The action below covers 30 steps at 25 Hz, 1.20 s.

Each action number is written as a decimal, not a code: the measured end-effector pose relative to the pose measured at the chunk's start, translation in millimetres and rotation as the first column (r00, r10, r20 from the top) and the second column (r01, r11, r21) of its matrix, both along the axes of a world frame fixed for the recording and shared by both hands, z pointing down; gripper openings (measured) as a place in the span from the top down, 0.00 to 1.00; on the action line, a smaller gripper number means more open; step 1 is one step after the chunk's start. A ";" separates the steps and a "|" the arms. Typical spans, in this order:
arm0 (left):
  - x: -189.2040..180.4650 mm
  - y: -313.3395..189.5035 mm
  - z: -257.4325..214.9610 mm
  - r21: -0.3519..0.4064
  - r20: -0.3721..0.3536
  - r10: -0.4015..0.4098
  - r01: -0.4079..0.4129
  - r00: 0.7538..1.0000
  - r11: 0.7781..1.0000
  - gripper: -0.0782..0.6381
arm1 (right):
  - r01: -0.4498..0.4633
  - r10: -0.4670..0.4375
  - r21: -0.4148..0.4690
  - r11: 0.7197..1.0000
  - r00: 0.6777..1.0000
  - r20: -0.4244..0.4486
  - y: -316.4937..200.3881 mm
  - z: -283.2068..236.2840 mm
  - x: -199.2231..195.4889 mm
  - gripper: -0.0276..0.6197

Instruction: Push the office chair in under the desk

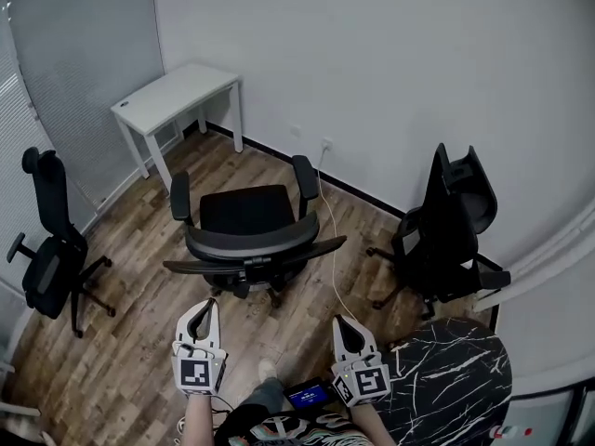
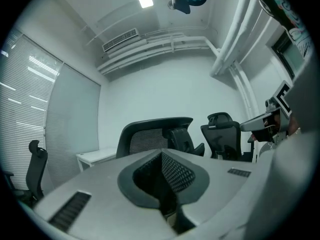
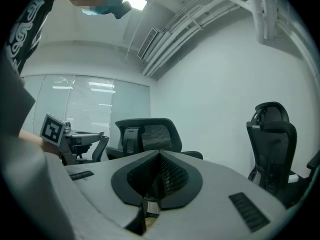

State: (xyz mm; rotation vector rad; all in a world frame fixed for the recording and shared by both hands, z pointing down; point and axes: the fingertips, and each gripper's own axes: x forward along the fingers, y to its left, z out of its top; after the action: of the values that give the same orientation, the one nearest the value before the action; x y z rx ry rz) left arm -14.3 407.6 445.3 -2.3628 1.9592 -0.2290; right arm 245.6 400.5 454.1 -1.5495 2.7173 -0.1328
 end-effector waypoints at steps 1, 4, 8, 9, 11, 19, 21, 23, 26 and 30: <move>-3.7 -10.4 1.3 -0.002 0.002 -0.006 0.006 1.000 1.000 0.85 | -0.001 0.001 -0.001 1.000 1.000 -0.004 -10.7 1.0 -0.4 0.93; -13.7 -38.0 4.0 0.002 -0.001 -0.014 0.014 1.000 1.000 0.85 | -0.005 0.005 -0.005 1.000 1.000 -0.012 -41.0 4.4 -4.7 0.93; -32.8 -58.1 4.9 0.015 -0.008 -0.025 0.025 1.000 1.000 0.85 | 0.007 -0.007 0.005 1.000 1.000 -0.008 -70.0 5.0 -21.4 0.93; -37.1 -62.2 4.2 0.021 -0.010 -0.031 0.032 0.999 0.999 0.85 | 0.009 -0.009 0.006 1.000 1.000 -0.008 -76.3 4.8 -24.7 0.93; -44.0 -69.7 3.5 0.028 -0.001 -0.039 0.039 0.999 0.999 0.85 | 0.016 -0.016 0.013 1.000 1.000 -0.015 -87.9 4.6 -31.2 0.93; -61.0 -92.0 4.7 0.012 0.030 -0.016 0.016 0.999 1.000 0.80 | 0.003 0.000 0.058 0.998 0.998 -0.060 -125.7 -1.6 -45.4 0.93; -63.2 -96.0 6.0 0.007 0.015 -0.005 0.005 1.000 1.000 0.76 | -0.005 0.009 0.067 0.998 0.998 -0.068 -132.4 -1.4 -45.9 0.93; -66.3 -101.5 6.2 0.007 0.024 0.001 -0.001 1.000 1.000 0.73 | -0.009 0.014 0.072 0.997 0.997 -0.076 -139.5 -1.7 -46.9 0.91; -65.8 -107.9 6.2 -0.003 0.030 0.035 -0.035 0.999 0.999 0.68 | 0.001 0.005 0.066 0.998 0.996 -0.089 -149.2 -2.0 -50.0 0.83; -63.5 -110.0 1.2 0.007 0.052 0.097 -0.098 0.994 0.995 0.50 | 0.024 -0.021 0.035 0.999 0.996 -0.092 -159.0 -3.0 -55.7 0.66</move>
State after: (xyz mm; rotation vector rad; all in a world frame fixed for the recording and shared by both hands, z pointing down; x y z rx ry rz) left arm -77.7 297.6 446.5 -2.4134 1.8130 -0.2707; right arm 189.9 241.5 451.1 -1.5538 2.7905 -0.0126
